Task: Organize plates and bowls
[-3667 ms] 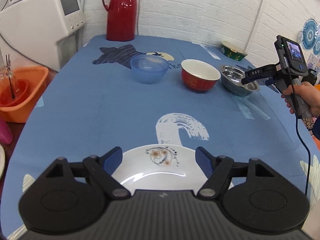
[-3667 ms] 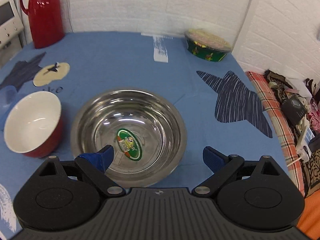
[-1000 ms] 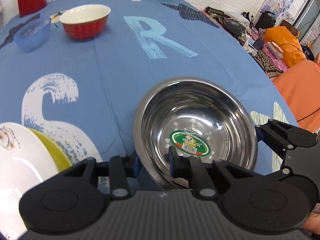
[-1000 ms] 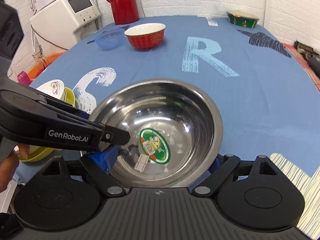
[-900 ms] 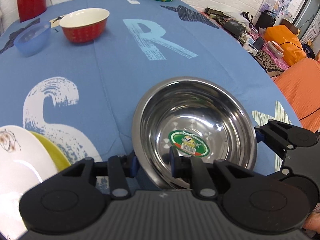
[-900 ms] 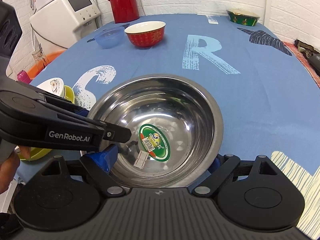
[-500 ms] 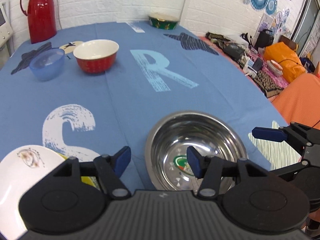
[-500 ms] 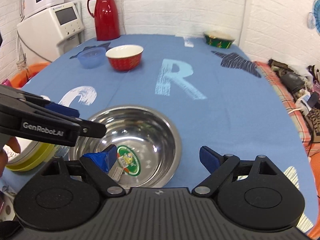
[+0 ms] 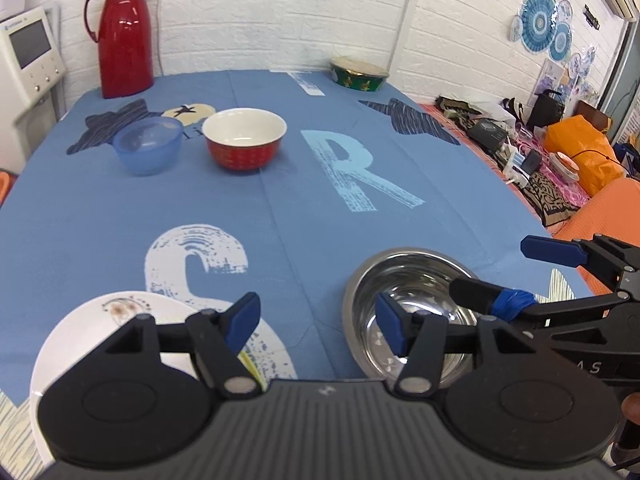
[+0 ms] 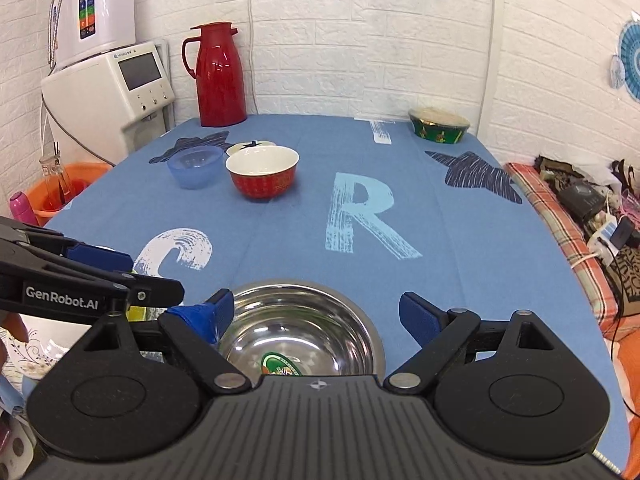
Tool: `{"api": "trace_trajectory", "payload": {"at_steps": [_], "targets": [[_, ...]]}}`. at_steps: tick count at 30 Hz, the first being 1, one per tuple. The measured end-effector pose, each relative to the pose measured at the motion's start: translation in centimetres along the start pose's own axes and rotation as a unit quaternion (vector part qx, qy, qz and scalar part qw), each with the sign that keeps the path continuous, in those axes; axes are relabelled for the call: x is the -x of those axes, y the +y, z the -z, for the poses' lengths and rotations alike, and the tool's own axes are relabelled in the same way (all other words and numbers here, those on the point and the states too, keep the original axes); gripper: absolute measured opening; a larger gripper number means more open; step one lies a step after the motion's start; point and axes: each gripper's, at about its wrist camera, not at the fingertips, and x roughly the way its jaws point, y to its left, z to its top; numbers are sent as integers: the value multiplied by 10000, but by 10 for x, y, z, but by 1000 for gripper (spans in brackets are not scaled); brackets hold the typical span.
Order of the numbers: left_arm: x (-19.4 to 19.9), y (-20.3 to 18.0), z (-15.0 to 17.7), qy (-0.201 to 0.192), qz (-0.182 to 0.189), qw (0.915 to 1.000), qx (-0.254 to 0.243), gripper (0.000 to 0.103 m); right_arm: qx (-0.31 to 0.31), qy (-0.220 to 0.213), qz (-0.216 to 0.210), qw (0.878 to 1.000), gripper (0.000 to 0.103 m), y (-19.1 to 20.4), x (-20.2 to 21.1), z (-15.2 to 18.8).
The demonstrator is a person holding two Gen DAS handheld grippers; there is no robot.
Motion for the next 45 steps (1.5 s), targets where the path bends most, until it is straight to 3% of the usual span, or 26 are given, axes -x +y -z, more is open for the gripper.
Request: {"api": "trace_trajectory", "payload": {"at_steps": [15, 22, 28, 36, 41, 45], "targets": [[37, 3, 8, -274, -148, 9995, 54, 60, 144, -364, -118, 9992, 77, 18, 26, -6], [19, 14, -5, -254, -140, 9995, 79, 63, 82, -156, -135, 9998, 77, 15, 1, -13], [-2, 34, -18, -188, -369, 9988, 271, 65, -60, 122, -302, 9995, 77, 9, -29, -20], [-27, 65, -42, -196, -1063, 9932, 437, 67, -190, 394, -572, 9974, 77, 5, -67, -42], [-42, 74, -60, -206, -2019, 9780, 488, 68, -236, 555, -595, 9964, 77, -1, -89, -53], [-52, 80, -69, -133, -2052, 9771, 552, 72, -279, 674, -595, 9956, 77, -7, -101, -56]]}}
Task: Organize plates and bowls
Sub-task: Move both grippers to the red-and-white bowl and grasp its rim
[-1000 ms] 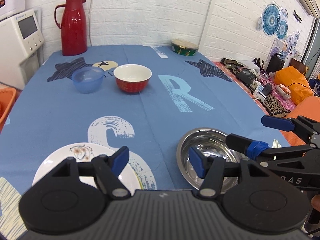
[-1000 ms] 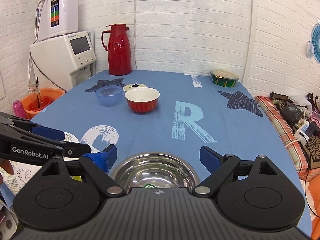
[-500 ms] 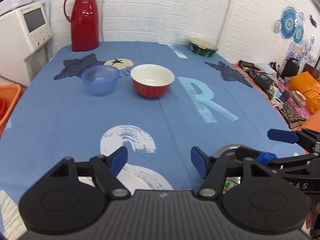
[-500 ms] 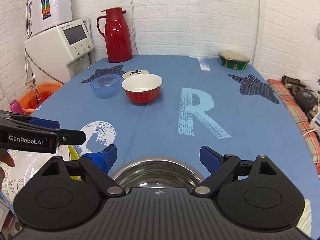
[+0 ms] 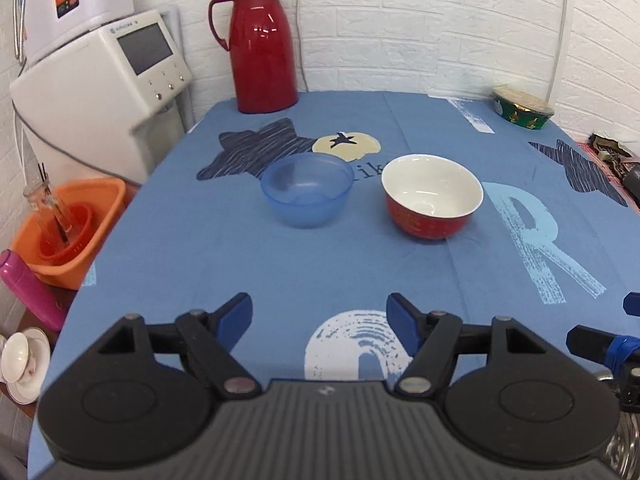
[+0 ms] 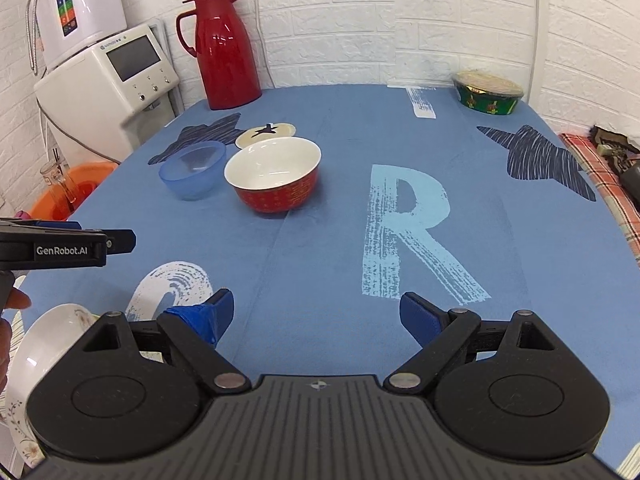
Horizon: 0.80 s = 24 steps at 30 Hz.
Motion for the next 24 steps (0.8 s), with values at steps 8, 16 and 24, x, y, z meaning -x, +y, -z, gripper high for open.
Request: {"api": "trace_trajectory", "payload": {"at_steps": [8, 16, 24], "targets": [[-15, -10, -7, 52, -548, 9983, -198, 75, -75, 171, 21, 9998, 77, -11, -18, -8], [-31, -6, -10, 258, -483, 9984, -137, 78, 73, 186, 61, 9998, 77, -9, -29, -21], [-45, 8, -7, 538, -199, 9982, 197, 78, 237, 121, 39, 9996, 77, 2, -39, -33]]}}
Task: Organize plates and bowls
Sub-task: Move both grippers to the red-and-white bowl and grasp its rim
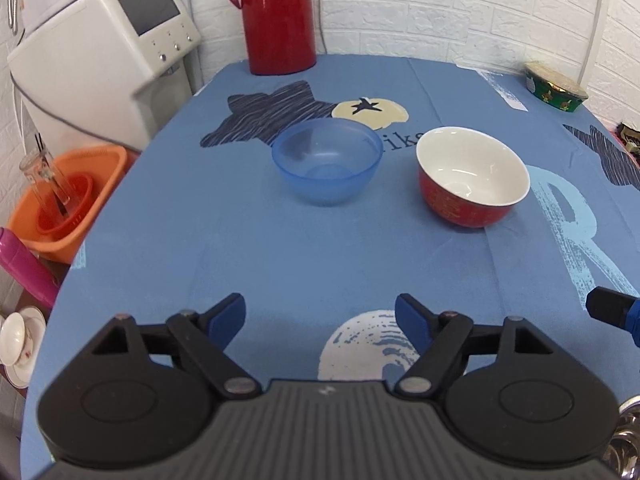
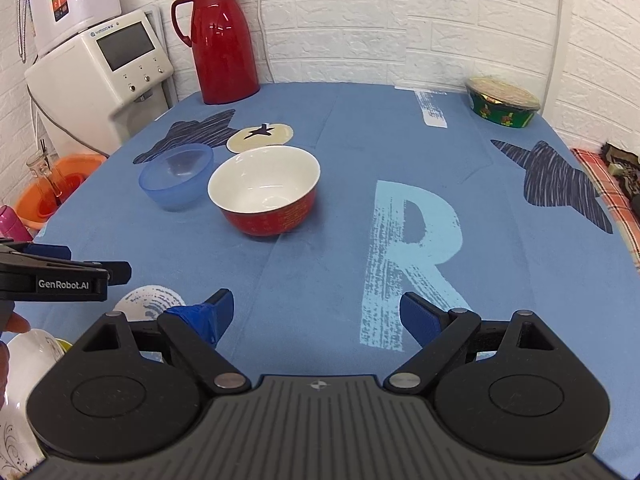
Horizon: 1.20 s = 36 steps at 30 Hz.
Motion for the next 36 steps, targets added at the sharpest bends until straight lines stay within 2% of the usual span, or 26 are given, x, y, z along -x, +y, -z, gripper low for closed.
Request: {"api": "trace_trajectory", "payload": {"at_steps": [7, 14, 16, 18, 21, 23, 26, 29, 31, 36], "targets": [[-5, -4, -3, 84, 55, 9999, -90, 79, 86, 2, 31, 10000, 77, 1, -10, -8], [-18, -9, -13, 265, 329, 9991, 61, 79, 268, 76, 108, 9996, 77, -5, -24, -17], [-23, -10, -19, 373, 549, 9976, 219, 79, 269, 125, 72, 9995, 77, -11, -31, -20], [-26, -10, -28, 467, 892, 9936, 514, 79, 177, 190, 87, 9996, 77, -20, -40, -24], [-31, -9, -45, 603, 1405, 9810, 1196, 79, 17, 242, -55, 9997, 77, -30, -52, -35], [-35, -12, -56, 640, 1555, 9748, 1463, 79, -89, 211, -187, 9996, 77, -33, -59, -45], [-41, -22, -70, 583, 1357, 9754, 1635, 79, -108, 158, -239, 9995, 77, -33, -73, -60], [-52, -23, -77, 665, 1356, 9679, 2007, 79, -31, 174, -287, 9994, 77, -32, -93, -74], [-58, -24, -79, 702, 1221, 9663, 2153, 79, 63, 246, -219, 9994, 77, -30, -108, -80], [-64, -17, -80, 531, 923, 9701, 2181, 79, 165, 568, -113, 9982, 77, -34, -148, -86]]}}
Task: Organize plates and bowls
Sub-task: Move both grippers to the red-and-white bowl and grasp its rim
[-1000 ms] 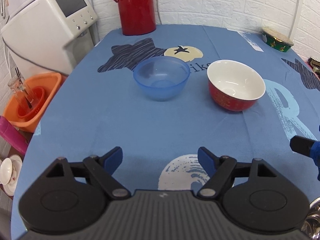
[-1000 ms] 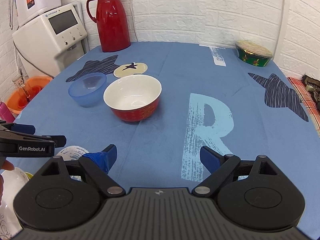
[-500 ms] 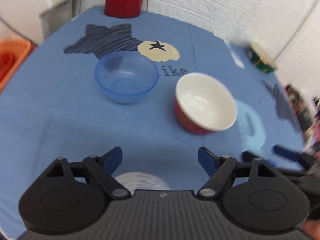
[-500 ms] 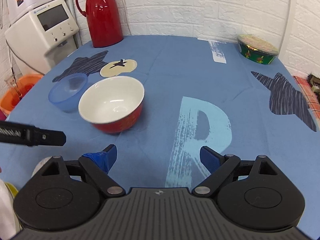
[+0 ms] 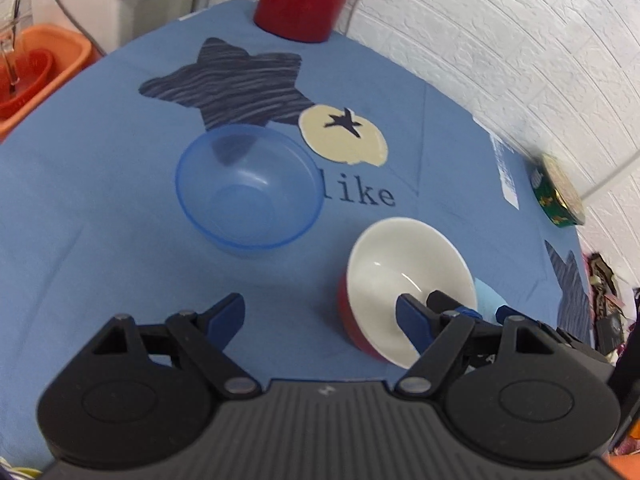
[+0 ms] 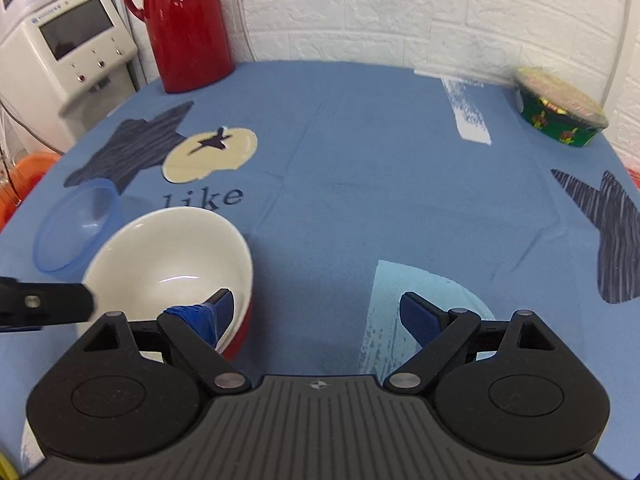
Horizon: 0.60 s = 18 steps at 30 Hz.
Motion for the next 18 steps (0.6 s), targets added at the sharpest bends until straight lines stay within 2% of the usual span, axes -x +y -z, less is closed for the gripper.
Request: {"api": "trace_trajectory", "payload": {"at_steps": [4, 8, 12, 15, 18], "targets": [[-10, 0, -1, 200, 82, 9998, 11, 79, -132, 65, -191, 9997, 78, -3, -11, -4], [-22, -3, 3, 345, 164, 9989, 272, 77, 191, 127, -245, 9994, 78, 8, -14, -6], [-31, -4, 5, 291, -44, 9990, 331, 74, 475, 129, -291, 9984, 78, 15, -16, -9], [-34, 0, 1, 274, -32, 9989, 389, 71, 494, 128, -347, 9981, 78, 15, -17, -10], [-35, 3, -1, 273, -72, 9986, 457, 67, 608, 55, -595, 9964, 75, 17, -14, -4]]}}
